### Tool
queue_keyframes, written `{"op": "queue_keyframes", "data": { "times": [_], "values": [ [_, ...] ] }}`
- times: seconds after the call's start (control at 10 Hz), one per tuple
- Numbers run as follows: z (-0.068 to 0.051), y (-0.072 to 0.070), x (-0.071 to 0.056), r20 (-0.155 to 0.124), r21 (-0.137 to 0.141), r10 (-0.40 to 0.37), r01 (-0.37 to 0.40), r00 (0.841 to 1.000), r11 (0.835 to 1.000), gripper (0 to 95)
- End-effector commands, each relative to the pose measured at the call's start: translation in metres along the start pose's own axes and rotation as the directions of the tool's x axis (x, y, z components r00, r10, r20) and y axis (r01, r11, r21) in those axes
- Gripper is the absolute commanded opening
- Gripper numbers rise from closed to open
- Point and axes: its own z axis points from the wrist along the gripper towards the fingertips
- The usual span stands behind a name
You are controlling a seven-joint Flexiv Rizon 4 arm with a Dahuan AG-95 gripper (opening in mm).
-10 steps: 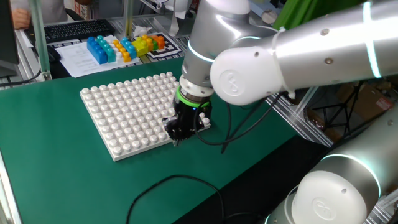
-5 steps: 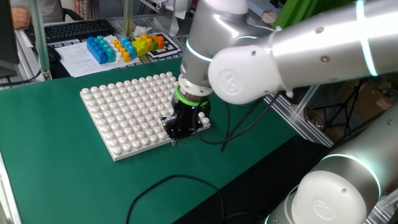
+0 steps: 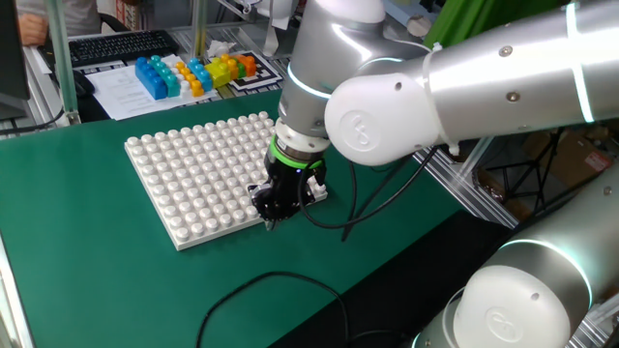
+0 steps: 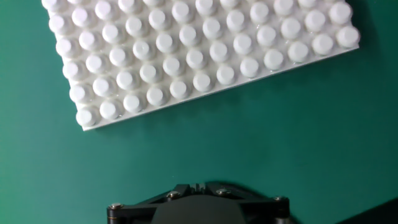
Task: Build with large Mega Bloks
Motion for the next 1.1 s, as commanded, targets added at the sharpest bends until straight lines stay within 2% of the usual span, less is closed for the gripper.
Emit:
{"op": "queue_keyframes", "data": {
  "times": [0.1, 0.4, 0.7, 0.8, 0.9, 1.1],
  "values": [
    [0.0041, 0.0011, -0.0011, 0.006, -0.001, -0.072, 0.072, 0.997, 0.997, 0.0],
    [0.0039, 0.0012, -0.0012, 0.002, -0.005, -0.065, 0.065, 0.998, 0.998, 0.0],
    [0.0044, 0.0016, -0.0006, 0.016, 0.005, -0.069, 0.069, 0.997, 0.998, 0.0],
    [0.0047, 0.0008, 0.0002, 0.012, -0.003, -0.057, 0.057, 0.998, 0.998, 0.0],
    [0.006, -0.0011, 0.0023, 0.003, -0.023, -0.043, 0.043, 0.999, 0.999, 0.0],
    [0.0107, 0.0034, -0.0029, -0.014, -0.023, -0.037, 0.037, 0.999, 0.999, 0.0]
  ]
}}
